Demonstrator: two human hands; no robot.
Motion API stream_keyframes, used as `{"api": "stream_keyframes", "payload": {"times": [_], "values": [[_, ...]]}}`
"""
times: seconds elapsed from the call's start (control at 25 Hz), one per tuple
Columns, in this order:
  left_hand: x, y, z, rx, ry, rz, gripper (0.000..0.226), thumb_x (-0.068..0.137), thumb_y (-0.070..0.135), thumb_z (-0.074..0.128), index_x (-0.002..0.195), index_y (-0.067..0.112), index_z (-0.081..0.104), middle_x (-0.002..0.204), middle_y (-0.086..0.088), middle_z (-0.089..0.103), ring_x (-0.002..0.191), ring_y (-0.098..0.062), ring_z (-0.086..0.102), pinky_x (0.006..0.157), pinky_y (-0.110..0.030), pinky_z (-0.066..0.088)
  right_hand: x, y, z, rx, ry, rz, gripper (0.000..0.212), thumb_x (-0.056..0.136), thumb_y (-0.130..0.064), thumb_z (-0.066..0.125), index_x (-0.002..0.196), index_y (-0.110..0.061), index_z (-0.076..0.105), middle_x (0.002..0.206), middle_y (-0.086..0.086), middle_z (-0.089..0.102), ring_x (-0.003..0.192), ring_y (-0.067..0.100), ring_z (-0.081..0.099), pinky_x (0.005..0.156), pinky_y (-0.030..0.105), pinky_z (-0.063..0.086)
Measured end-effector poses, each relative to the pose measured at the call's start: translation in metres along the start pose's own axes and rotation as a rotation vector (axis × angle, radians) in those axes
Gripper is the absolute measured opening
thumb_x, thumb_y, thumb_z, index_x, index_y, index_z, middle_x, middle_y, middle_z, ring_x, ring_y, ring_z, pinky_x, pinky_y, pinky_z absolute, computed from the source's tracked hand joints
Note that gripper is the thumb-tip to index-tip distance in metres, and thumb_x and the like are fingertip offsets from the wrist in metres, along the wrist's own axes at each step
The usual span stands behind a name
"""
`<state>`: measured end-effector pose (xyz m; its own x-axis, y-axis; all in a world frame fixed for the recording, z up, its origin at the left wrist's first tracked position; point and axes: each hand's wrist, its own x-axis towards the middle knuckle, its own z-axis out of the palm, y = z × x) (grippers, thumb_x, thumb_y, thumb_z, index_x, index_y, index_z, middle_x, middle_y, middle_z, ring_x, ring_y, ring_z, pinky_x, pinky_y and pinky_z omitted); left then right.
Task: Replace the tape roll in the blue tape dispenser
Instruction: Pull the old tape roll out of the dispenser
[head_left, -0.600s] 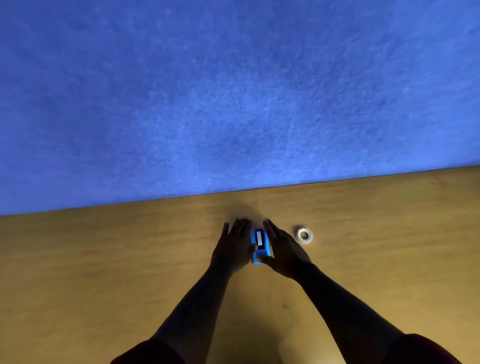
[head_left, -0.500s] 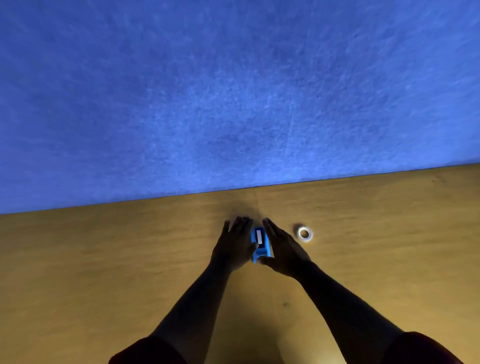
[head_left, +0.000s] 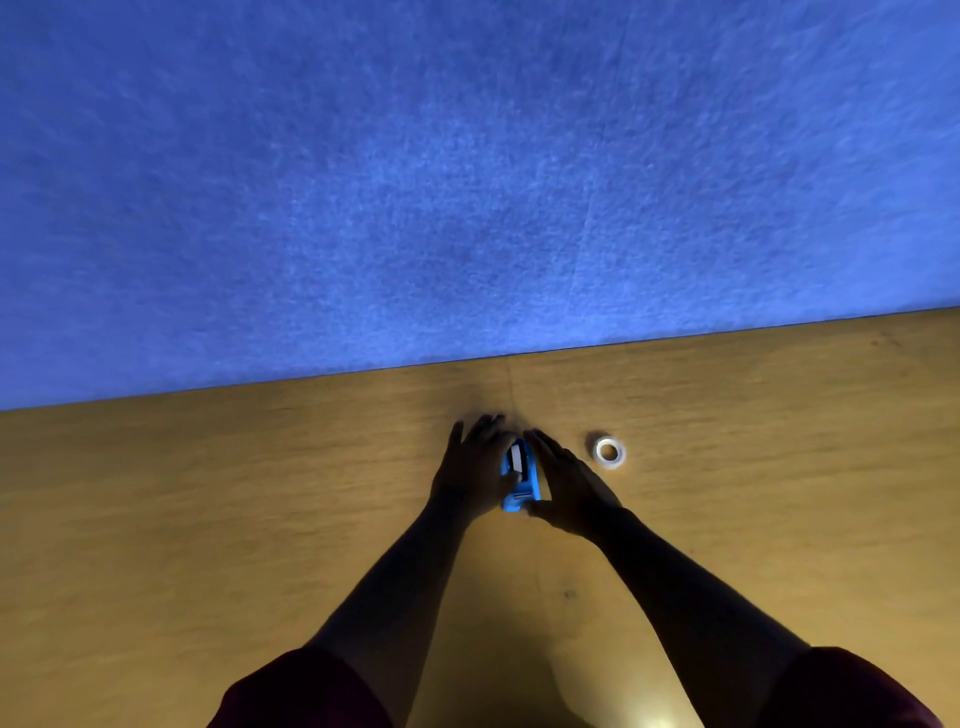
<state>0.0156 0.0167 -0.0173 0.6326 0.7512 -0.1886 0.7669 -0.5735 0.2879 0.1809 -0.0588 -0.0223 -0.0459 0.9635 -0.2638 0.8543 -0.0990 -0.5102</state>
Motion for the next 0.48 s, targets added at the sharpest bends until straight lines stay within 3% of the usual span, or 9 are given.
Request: {"api": "stream_keyframes", "payload": {"times": [0.12, 0.2, 0.32, 0.48], "values": [[0.0009, 0.0017, -0.0005, -0.047, 0.026, -0.004, 0.06, 0.091, 0.037, 0.068, 0.145, 0.019, 0.047, 0.159, -0.002, 0.04, 0.148, -0.021, 0.034, 0.121, -0.044, 0.028, 0.0013, 0.0018, 0.0011, -0.006, 0.004, -0.001, 0.112, 0.075, -0.035, 0.084, 0.159, -0.02, 0.013, 0.166, 0.002, 0.02, 0.147, 0.023, 0.034, 0.114, 0.039, 0.041], [0.0012, 0.0032, -0.0018, -0.093, 0.05, -0.02, 0.058, 0.089, 0.037, 0.072, 0.139, 0.018, 0.051, 0.145, -0.001, 0.056, 0.132, -0.019, 0.053, 0.106, -0.036, 0.044, 0.0012, 0.0026, 0.0019, -0.003, 0.003, 0.009, 0.111, 0.074, -0.037, 0.084, 0.159, -0.021, 0.014, 0.166, 0.002, 0.022, 0.147, 0.023, 0.035, 0.113, 0.039, 0.042], [0.0015, 0.0035, -0.0052, -0.118, 0.076, -0.019, 0.053, 0.087, 0.039, 0.073, 0.134, 0.019, 0.055, 0.128, 0.001, 0.065, 0.113, -0.017, 0.064, 0.087, -0.028, 0.046, 0.0016, 0.0034, 0.0026, 0.0, 0.012, 0.018, 0.111, 0.073, -0.037, 0.085, 0.158, -0.022, 0.015, 0.165, 0.001, 0.025, 0.146, 0.023, 0.036, 0.111, 0.038, 0.042], [0.0012, 0.0028, -0.0077, -0.138, 0.084, -0.012, 0.054, 0.087, 0.039, 0.073, 0.134, 0.02, 0.055, 0.126, 0.002, 0.066, 0.112, -0.017, 0.065, 0.088, -0.031, 0.05, 0.0021, 0.0039, 0.0033, -0.002, 0.013, 0.028, 0.111, 0.072, -0.039, 0.085, 0.157, -0.024, 0.014, 0.164, 0.002, 0.026, 0.145, 0.024, 0.037, 0.111, 0.04, 0.044]]}}
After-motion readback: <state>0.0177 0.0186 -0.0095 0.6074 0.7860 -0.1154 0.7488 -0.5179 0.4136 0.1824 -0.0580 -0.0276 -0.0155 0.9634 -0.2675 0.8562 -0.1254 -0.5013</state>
